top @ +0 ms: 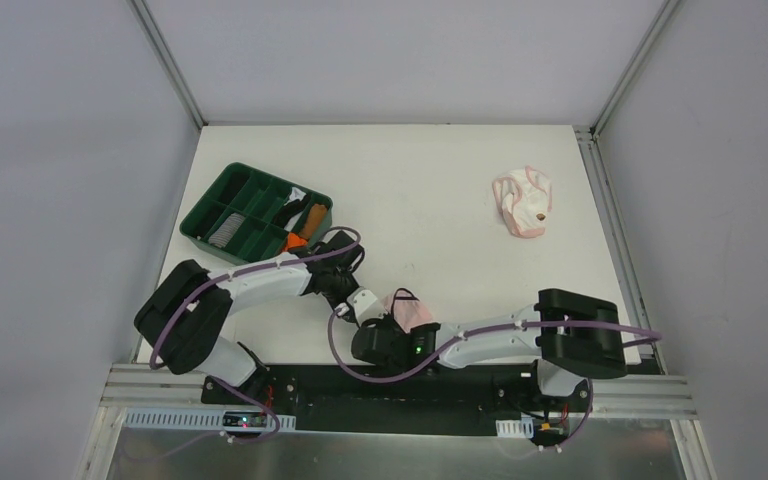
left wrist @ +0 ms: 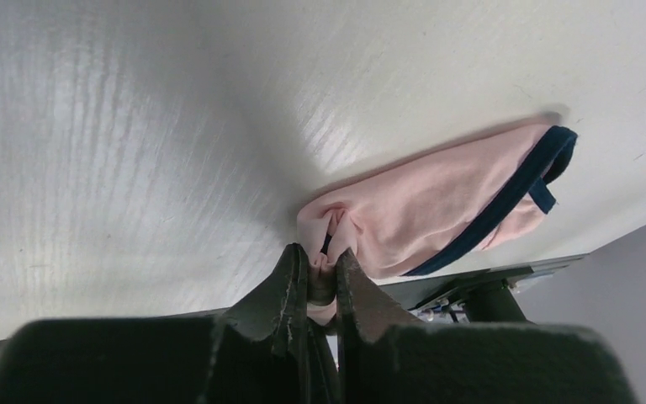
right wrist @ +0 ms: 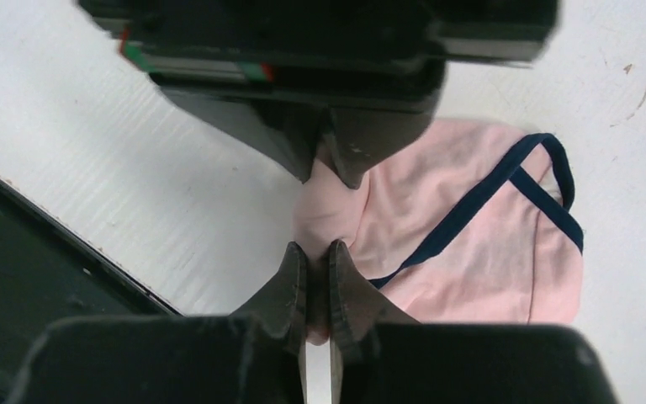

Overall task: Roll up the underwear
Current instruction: Roll the underwear to the center of the board.

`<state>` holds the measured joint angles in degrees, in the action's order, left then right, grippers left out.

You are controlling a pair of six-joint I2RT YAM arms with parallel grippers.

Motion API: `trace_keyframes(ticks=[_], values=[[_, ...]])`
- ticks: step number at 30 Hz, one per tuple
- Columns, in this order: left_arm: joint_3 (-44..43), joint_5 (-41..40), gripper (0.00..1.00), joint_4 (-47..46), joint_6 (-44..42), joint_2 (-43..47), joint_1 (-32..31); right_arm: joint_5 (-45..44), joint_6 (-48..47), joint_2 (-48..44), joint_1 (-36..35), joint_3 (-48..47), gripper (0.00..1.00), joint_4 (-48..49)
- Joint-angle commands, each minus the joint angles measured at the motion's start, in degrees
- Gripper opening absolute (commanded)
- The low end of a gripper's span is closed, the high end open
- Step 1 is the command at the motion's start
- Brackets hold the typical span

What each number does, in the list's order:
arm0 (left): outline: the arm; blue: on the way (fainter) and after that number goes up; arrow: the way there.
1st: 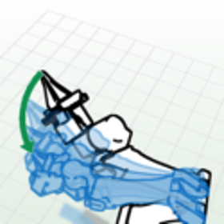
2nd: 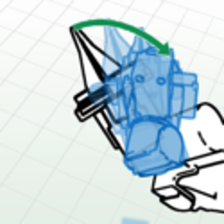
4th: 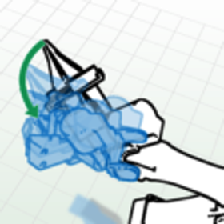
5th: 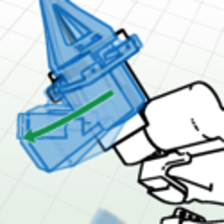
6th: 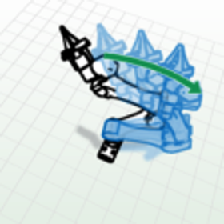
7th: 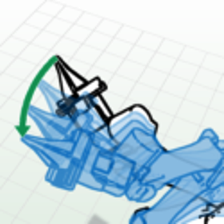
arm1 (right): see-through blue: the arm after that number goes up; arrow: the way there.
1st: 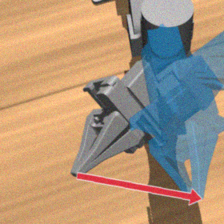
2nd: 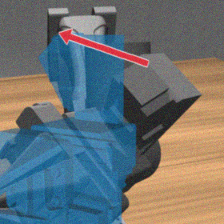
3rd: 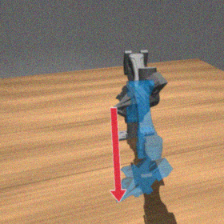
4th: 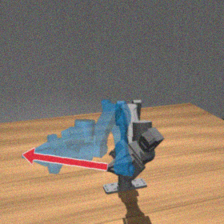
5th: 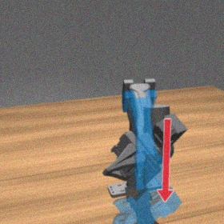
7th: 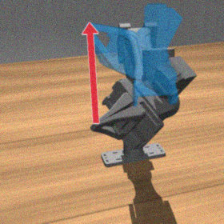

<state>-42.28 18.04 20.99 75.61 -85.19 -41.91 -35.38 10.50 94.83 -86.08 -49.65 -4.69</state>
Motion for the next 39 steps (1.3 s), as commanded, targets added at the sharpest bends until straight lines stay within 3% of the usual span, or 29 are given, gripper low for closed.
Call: trace_keyframes(ticks=[1,3,5,7,9,12,14,19,28,39], values=[[0.58,-3.75,0.2,3.16,1.01,5.06,0.14,6.88,4.97,-5.24,3.39,6.53,0.0,8.01],[0.95,-4.54,0.44,2.61,0.96,7.05,0.16,14.65,6.36,-8.98,6.43,12.61,0.0,14.87],[1.09,-4.72,0.61,2.22,0.45,8.32,0.16,14.65,6.36,-11.63,11.17,17.16,0.0,21.66],[0.81,-4.56,0.72,2.21,-0.4,8.5,0.16,14.65,6.36,-12.79,15.14,20.9,0.0,27.41],[0.56,-3.78,0.76,2.21,-0.91,7.75,0.17,14.65,6.36,-13.08,18.35,23.64,0.0,31.85],[0.93,-2.82,0.77,1.13,-0.99,6.8,0.16,14.65,6.36,-12.52,22.47,27.31,0.0,38.98],[1.77,-2.23,0.77,-1.15,-0.76,7.27,0.17,49.42,18.99,-11.57,25.41,29.27,0.0,43.62],[3.51,-1.46,0.74,-6.45,-0.9,8.19,0.16,62.12,25.12,-6.05,30.95,32.62,0.0,56.2],[4.58,0.07,0.57,-8.16,-1.4,6.01,0.16,65.72,29.24,-0.45,32.83,34.05,0.0,65.69],[6.87,3.58,0.61,-6.82,2.52,7.16,-0.58,65.62,29.42,1.04,35.32,34.27,0.0,66.83]])
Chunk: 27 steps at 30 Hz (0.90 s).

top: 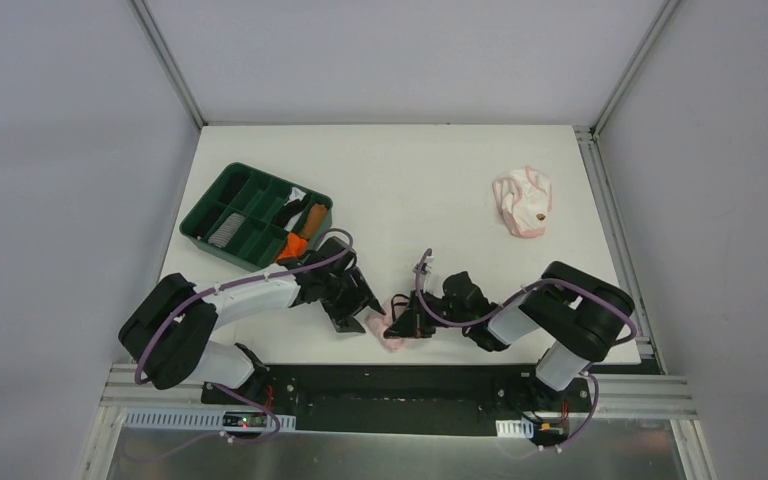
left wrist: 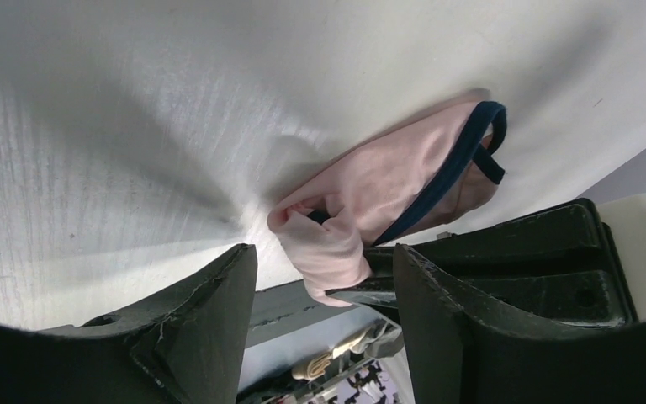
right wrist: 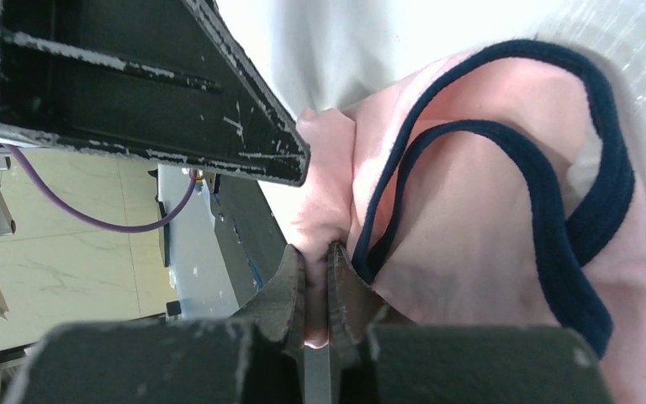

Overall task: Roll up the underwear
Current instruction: Roll the underwear to the center of the board.

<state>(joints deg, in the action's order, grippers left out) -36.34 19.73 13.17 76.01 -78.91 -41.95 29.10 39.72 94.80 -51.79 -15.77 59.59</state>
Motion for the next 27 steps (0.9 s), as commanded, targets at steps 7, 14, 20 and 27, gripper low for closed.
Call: trace_keyframes(ticks=[7,14,20,27], values=[[0.78,-0.28,0.57,2.92,2.43,-0.07,-0.72,2.4,0.61,2.16,2.05,-0.27,0.0,3.25],[-1.75,-1.87,0.43,2.74,0.37,-3.6,-0.89,2.28,0.66,2.41,2.17,0.06,0.0,3.27],[-1.8,-1.55,0.1,2.74,0.8,-5.78,-0.93,1.48,1.39,0.27,2.31,-0.05,0.03,2.13],[-1.5,-1.03,0.0,5.64,2.12,-6.3,-0.94,-12.7,-11.03,-20.02,-2.88,-5.83,0.37,-32.62]])
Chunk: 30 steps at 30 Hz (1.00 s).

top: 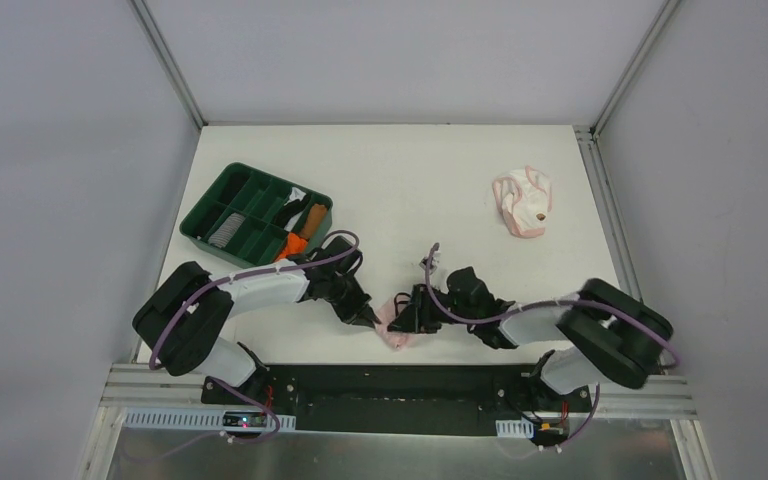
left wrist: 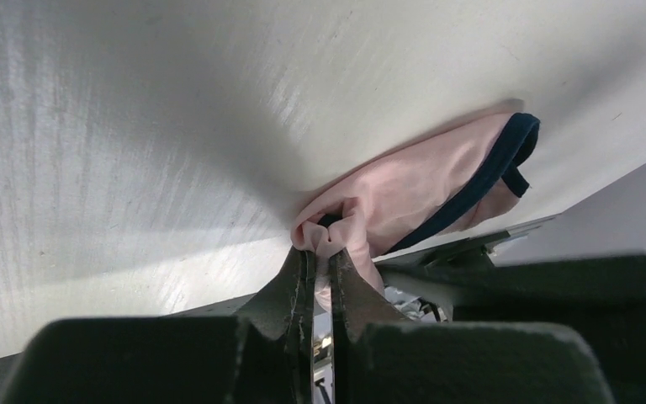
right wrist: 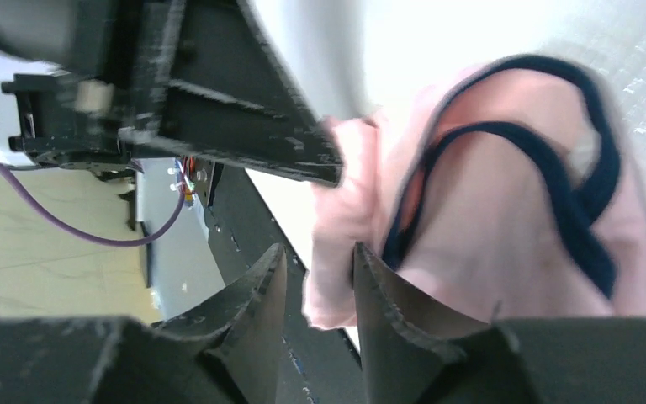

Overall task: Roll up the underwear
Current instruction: Roll the underwear to the center of the board.

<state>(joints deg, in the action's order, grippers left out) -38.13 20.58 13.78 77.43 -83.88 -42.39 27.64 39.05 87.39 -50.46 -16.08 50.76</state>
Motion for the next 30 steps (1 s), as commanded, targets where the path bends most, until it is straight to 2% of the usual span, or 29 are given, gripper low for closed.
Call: trace_keyframes(ticks=[1,3,8,12,16,25,30], values=[[0.37,-1.79,0.0,5.4,0.85,-1.42,-0.48,-16.23,-14.07,-15.69,-6.62,-7.4,0.39,-30.14],[0.42,-1.91,0.0,5.92,0.93,-1.26,-0.49,-23.74,-18.93,-19.8,-9.77,-10.27,0.43,-39.49],[0.07,-2.19,0.0,6.55,0.58,-1.17,-0.48,-38.64,-25.57,-24.25,-16.18,-14.56,0.47,-49.93],[-0.44,-2.19,0.0,6.78,0.71,-1.38,-0.5,-46.94,-30.03,-21.21,-23.26,-20.0,0.47,-54.68],[-0.92,-2.08,0.0,6.91,0.57,-1.64,-0.5,-53.23,-33.79,-13.82,-29.28,-25.12,0.48,-56.81],[-1.07,-2.15,0.0,7.26,0.51,-1.4,-0.5,-58.2,-36.83,-1.34,-35.01,-32.09,0.53,-58.15],[-1.22,-2.04,0.0,7.44,0.62,-0.95,-0.43,-58.24,-36.88,2.17,-36.1,-32.94,0.49,-58.22]])
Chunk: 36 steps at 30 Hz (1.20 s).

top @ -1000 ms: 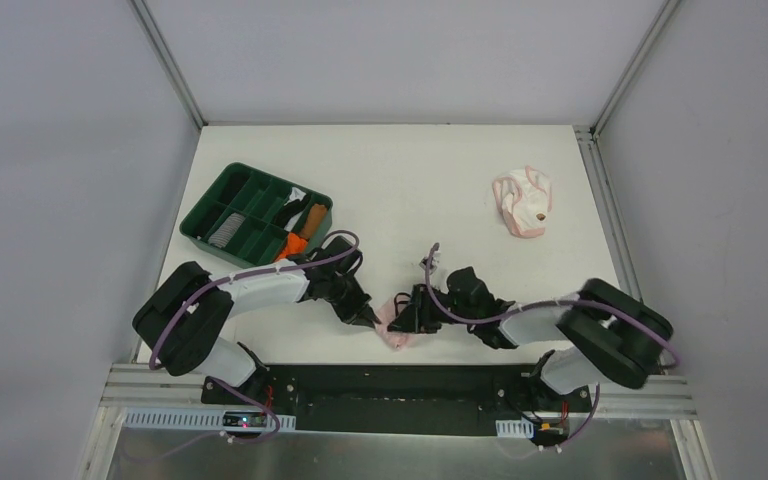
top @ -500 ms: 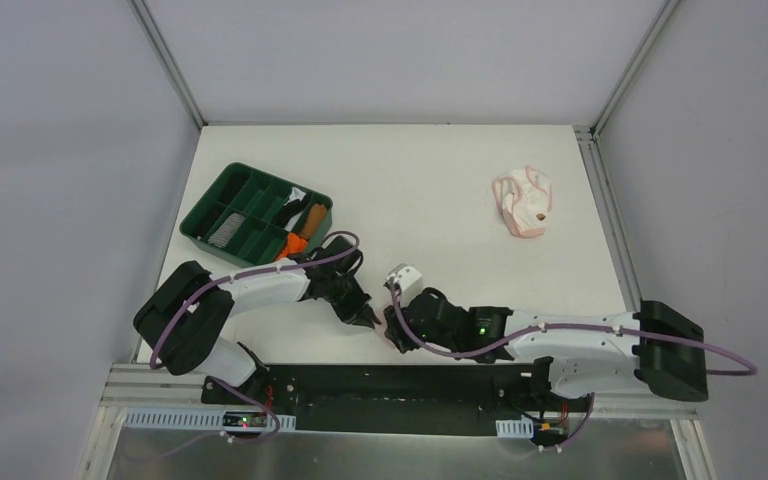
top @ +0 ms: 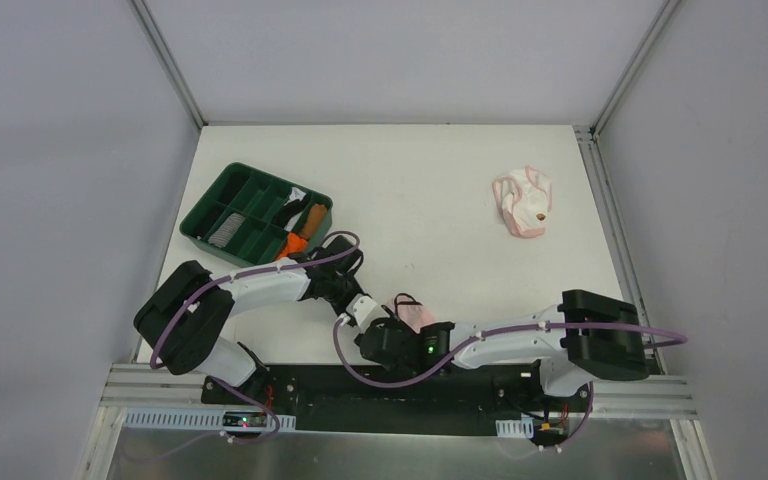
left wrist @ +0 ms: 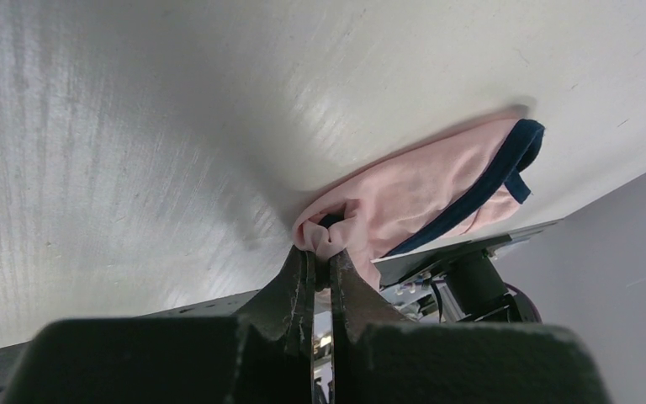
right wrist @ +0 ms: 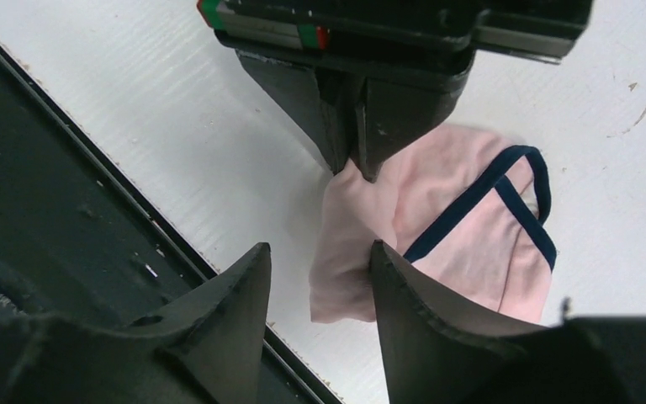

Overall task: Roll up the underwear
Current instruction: Roll the underwear to the center of the board.

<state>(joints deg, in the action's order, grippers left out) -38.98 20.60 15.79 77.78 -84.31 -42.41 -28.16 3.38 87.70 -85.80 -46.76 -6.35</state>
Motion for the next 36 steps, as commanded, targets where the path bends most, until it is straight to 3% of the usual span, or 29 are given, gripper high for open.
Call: trace_keyframes(ticks=[1,5,9,12,17,24,28,31,36], values=[[-0.38,-2.06,0.0,5.39,0.27,-0.38,-0.41,-2.69,-0.92,2.35,-0.96,-2.17,0.47,-1.08],[-0.57,-2.15,0.0,5.48,0.41,0.34,-0.42,-4.07,1.18,3.92,-0.95,-1.1,0.37,-0.89],[-0.79,-2.07,0.0,5.54,0.53,1.09,-0.42,-5.18,3.71,4.91,-0.95,0.54,0.12,-0.4],[-1.01,-2.19,0.0,5.73,0.69,1.63,-0.48,-5.77,5.31,4.36,-0.95,1.92,0.0,0.26],[-1.54,-2.5,0.0,6.21,0.98,3.14,-0.48,-4.19,9.27,0.59,0.35,6.06,0.0,4.14],[-2.88,-3.53,0.36,7.31,0.36,6.27,0.01,4.59,15.6,-10.84,8.86,20.56,0.0,21.36],[-3.27,-3.78,0.56,7.41,0.06,7.2,0.06,17.96,24.36,-14.49,16.42,28.8,0.0,33.72],[-3.56,-3.64,0.64,7.41,-0.44,7.11,0.05,23.84,28.9,-15.07,21.32,34.31,0.0,42.8],[-4.2,-3.49,0.68,7.2,-1.62,5.85,0.05,31.02,34.78,-11.08,27.1,40.51,0.0,56.24]])
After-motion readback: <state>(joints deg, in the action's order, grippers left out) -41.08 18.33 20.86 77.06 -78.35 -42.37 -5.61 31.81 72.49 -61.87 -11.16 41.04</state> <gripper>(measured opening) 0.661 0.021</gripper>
